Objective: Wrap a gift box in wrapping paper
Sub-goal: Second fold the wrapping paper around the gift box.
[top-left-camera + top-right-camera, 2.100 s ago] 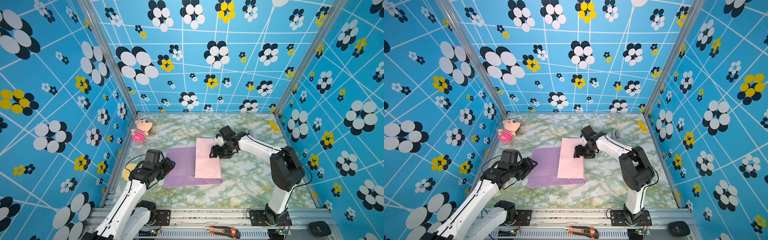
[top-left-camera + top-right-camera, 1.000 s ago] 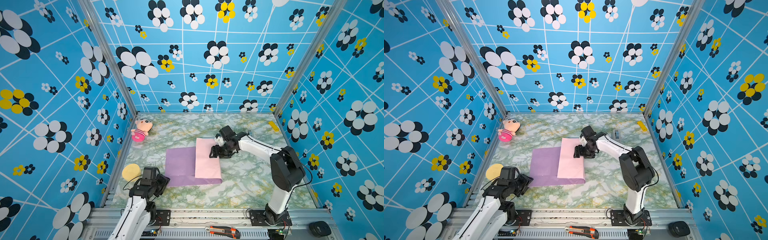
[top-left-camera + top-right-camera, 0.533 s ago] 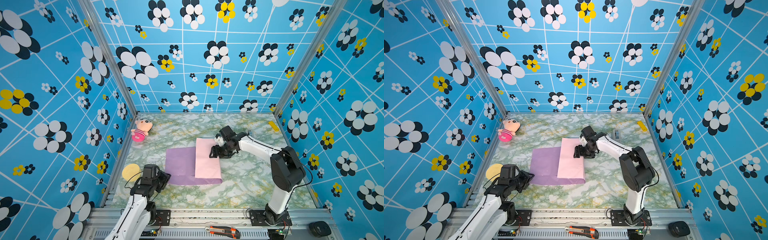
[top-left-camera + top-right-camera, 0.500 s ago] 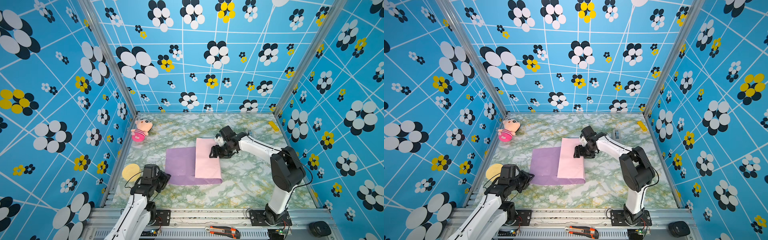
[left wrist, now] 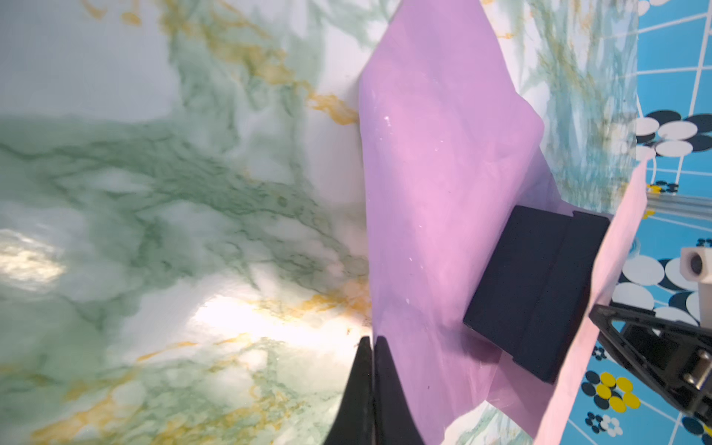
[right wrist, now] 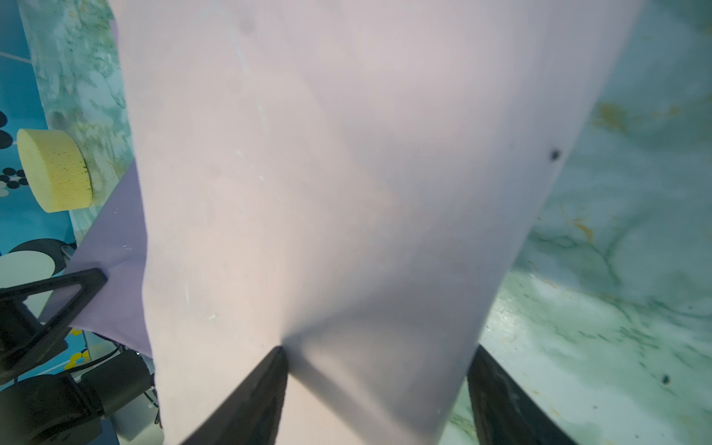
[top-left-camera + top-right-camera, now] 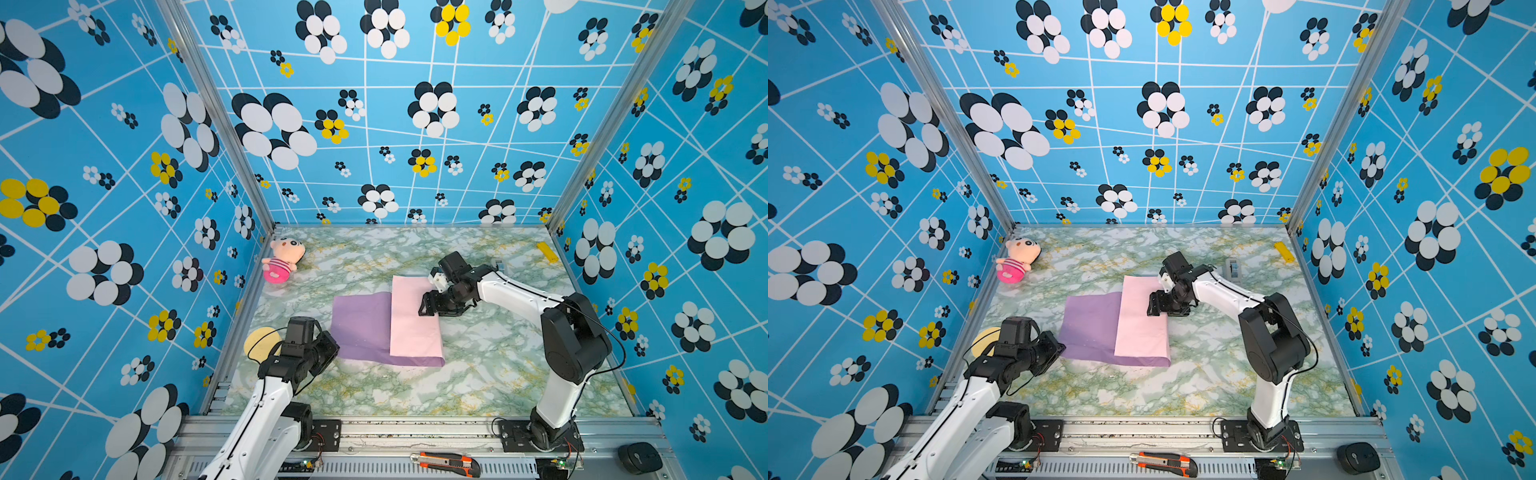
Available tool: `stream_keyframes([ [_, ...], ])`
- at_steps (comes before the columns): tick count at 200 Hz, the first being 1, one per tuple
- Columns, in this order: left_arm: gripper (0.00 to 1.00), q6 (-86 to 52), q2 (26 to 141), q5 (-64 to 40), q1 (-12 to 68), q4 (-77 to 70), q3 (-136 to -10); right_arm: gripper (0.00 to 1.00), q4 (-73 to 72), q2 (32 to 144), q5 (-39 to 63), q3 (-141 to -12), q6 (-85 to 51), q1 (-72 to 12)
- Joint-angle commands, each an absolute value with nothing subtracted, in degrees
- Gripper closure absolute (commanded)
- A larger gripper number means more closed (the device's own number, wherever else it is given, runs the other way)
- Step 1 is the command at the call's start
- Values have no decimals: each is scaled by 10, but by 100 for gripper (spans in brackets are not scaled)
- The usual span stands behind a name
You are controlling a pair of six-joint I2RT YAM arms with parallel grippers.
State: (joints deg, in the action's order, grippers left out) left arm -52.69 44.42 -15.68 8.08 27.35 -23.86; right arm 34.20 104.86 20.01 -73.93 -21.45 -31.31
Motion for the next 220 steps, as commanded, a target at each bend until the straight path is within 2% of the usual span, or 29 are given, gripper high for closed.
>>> stream_keyframes([
  [1,100,-469,464,-128,112,290,-272,25,397,1082,152,-726,-195,-318],
  [54,100,-390,521,-64,238,287,-351,25,403,1087,152,-735,-188,-318],
  [109,100,-301,564,-46,324,270,-405,25,397,1086,160,-730,-188,-318],
  [154,100,-204,602,-81,379,234,-438,26,396,1087,159,-730,-186,-318],
  [220,99,-80,697,-120,444,268,-521,26,391,1090,167,-730,-188,-316],
])
